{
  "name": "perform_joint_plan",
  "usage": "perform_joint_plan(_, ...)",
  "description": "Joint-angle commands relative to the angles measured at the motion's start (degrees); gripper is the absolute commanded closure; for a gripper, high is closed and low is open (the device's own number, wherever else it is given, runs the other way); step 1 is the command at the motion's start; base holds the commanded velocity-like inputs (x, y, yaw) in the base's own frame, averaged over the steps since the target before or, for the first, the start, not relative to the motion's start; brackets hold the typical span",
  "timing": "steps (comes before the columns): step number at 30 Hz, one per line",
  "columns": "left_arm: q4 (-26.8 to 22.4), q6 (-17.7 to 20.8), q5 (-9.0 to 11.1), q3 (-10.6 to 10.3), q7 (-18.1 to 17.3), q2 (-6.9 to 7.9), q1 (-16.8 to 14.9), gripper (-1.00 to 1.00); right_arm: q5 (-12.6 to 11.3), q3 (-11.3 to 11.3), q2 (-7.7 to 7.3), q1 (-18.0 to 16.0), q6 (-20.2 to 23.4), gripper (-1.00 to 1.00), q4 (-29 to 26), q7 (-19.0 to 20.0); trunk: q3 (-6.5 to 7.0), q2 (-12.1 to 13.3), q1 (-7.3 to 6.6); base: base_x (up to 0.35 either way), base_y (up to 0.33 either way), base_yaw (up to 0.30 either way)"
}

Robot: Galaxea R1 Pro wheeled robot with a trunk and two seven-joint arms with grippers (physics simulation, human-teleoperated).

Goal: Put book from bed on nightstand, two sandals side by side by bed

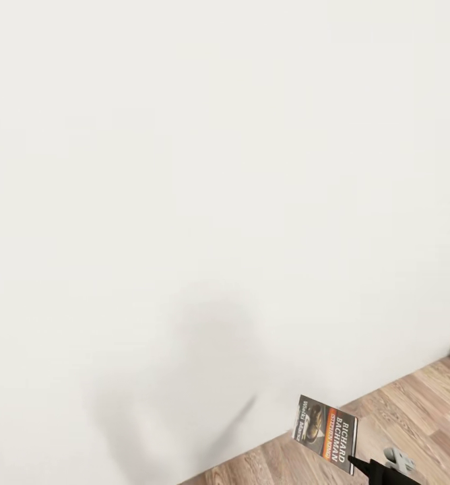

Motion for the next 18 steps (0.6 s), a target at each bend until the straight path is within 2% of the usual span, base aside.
perform_joint_plan(1, 0.0, -0.2, -0.4, 0.5, -0.2, 0.01, 0.0, -1.0, -0.4, -0.3, 0.0, -0.1, 0.6, 1.0, 0.0, 0.1, -0.07, 0.0, 0.0, 0.001, 0.0, -0.282)
perform_joint_plan(12, 0.0, -0.2, -0.4, 0.5, -0.2, 0.01, 0.0, -1.0, -0.5, -0.3, -0.12, -0.1, 0.6, 1.0, 0.0, 0.1, -0.07, 0.0, 0.0, 0.004, 0.0, -0.282)
perform_joint_plan(18, 0.0, -0.2, -0.4, 0.5, -0.2, 0.01, 0.0, -1.0, -0.5, -0.3, -0.12, -0.1, 0.6, 1.0, 0.0, 0.1, -0.07, 0.0, 0.0, 0.223, 0.0, -0.274)
